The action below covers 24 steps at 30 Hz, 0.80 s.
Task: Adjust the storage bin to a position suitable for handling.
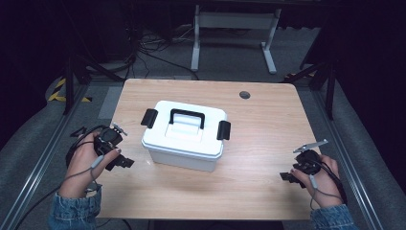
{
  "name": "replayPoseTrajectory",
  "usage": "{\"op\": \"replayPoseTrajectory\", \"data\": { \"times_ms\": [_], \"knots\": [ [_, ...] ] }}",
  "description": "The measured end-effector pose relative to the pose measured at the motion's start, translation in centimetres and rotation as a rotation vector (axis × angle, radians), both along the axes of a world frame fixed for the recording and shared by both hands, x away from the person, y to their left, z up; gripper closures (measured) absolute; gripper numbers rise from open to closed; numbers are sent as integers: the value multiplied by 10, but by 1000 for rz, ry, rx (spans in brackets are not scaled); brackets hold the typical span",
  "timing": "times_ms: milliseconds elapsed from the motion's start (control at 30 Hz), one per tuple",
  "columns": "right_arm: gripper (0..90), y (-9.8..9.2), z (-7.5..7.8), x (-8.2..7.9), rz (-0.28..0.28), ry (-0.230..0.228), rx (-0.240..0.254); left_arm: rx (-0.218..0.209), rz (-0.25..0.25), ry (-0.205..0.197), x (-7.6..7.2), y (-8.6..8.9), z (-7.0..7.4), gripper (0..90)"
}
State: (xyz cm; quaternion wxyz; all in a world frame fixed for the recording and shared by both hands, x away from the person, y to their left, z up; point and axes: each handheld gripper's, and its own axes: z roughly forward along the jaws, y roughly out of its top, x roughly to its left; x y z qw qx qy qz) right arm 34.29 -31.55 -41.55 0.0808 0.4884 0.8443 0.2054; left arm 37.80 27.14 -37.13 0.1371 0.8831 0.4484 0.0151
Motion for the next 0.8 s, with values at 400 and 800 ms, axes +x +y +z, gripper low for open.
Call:
{"op": "replayPoseTrajectory", "data": {
  "times_ms": [400, 800],
  "knots": [
    [279, 12, 17, 9, 76, -42, 1, 4, -4, 0, 3, -1, 3, 184],
    [273, 26, 35, 16, 128, -79, 12, 16, -33, 8, 10, -9, 2, 186]
  ]
}}
